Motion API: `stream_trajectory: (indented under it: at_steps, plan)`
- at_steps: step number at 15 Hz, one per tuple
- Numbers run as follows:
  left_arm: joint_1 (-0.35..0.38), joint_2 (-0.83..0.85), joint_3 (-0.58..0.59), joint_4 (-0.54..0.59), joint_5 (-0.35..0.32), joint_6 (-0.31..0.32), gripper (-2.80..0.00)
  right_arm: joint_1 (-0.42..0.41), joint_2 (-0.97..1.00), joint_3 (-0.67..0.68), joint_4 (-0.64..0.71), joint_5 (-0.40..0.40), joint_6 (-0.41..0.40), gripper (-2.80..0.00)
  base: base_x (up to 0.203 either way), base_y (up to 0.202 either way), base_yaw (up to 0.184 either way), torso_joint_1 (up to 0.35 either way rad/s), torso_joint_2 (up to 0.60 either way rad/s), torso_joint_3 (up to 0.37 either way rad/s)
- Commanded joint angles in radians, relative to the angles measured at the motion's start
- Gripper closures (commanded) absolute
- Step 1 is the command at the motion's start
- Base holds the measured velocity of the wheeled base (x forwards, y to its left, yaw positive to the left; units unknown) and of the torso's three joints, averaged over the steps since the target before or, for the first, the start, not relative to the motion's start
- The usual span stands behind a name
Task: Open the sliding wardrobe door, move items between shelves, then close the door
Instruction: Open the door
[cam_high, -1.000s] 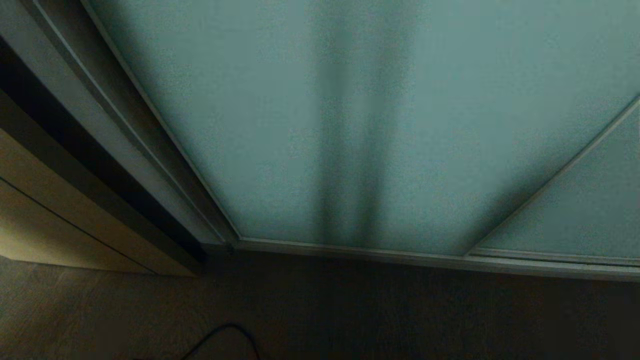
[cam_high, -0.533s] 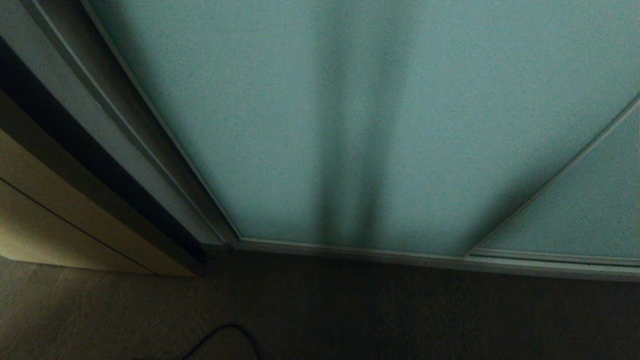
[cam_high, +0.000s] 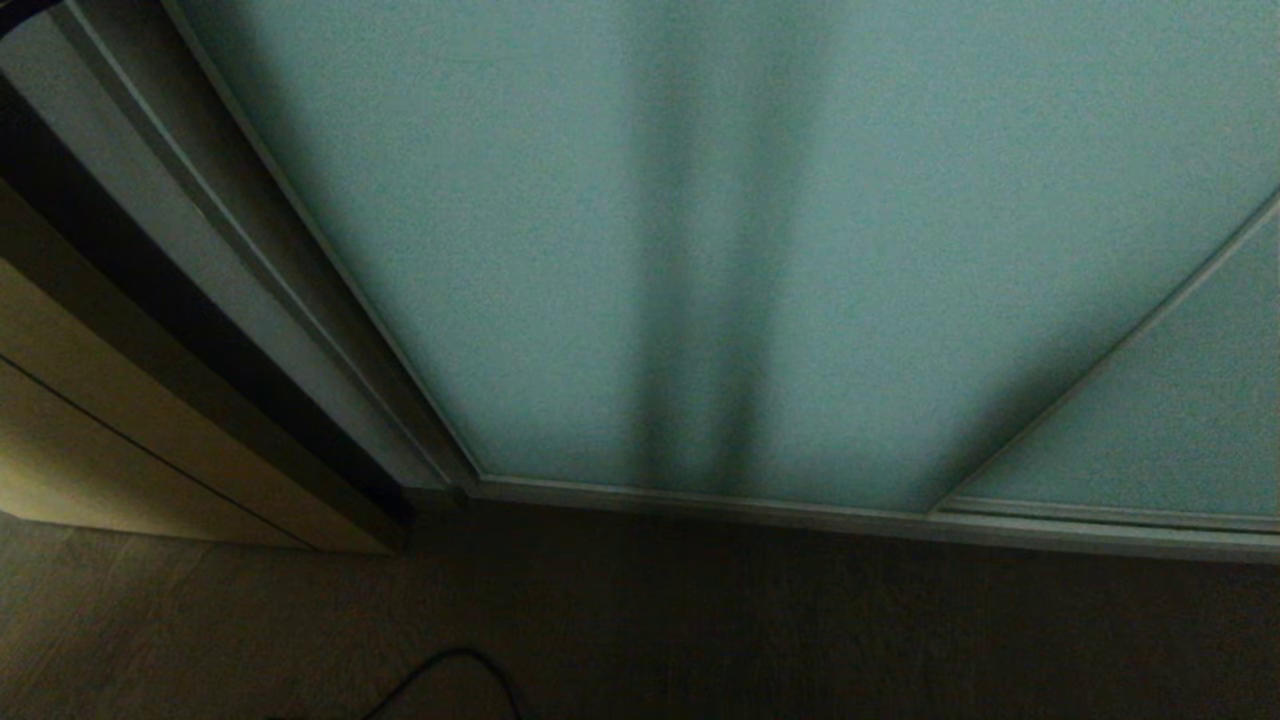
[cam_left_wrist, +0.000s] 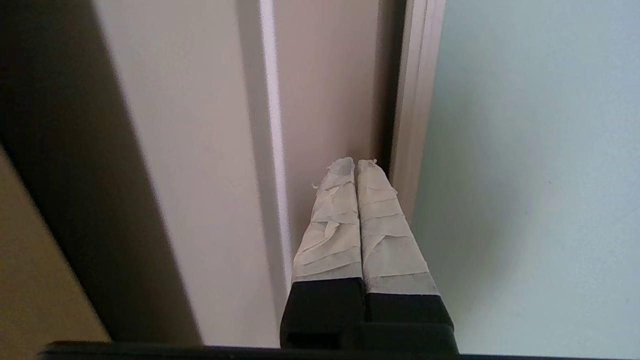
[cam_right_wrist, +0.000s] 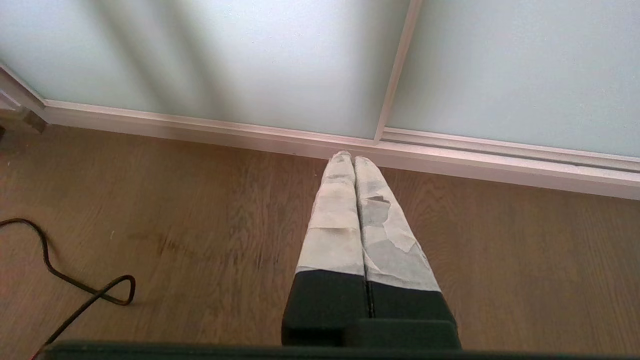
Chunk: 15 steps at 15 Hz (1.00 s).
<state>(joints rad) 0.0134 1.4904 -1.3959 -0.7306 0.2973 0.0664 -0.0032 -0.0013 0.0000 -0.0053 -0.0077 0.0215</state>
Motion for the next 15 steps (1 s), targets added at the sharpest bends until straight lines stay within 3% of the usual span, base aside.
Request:
stream_trajectory:
  at_steps: [1,5,15]
  plan:
    - [0.000,0.021,-0.009,-0.005,-0.004,-0.006,0.00,0.000,0.000,0.000,-0.001,0.000,0.000,0.00,0.000,0.000,0.000,0.000,0.00,0.000]
    - [-0.010,0.034,-0.027,-0.004,-0.033,-0.010,0.00,0.000,0.000,0.000,-0.001,0.000,0.000,0.00,0.000,0.000,0.000,0.000,0.00,0.000]
    - [-0.010,0.085,-0.070,-0.003,-0.032,-0.011,0.00,0.000,0.000,0.000,-0.001,0.000,0.000,0.00,0.000,0.000,0.000,0.000,0.00,0.000]
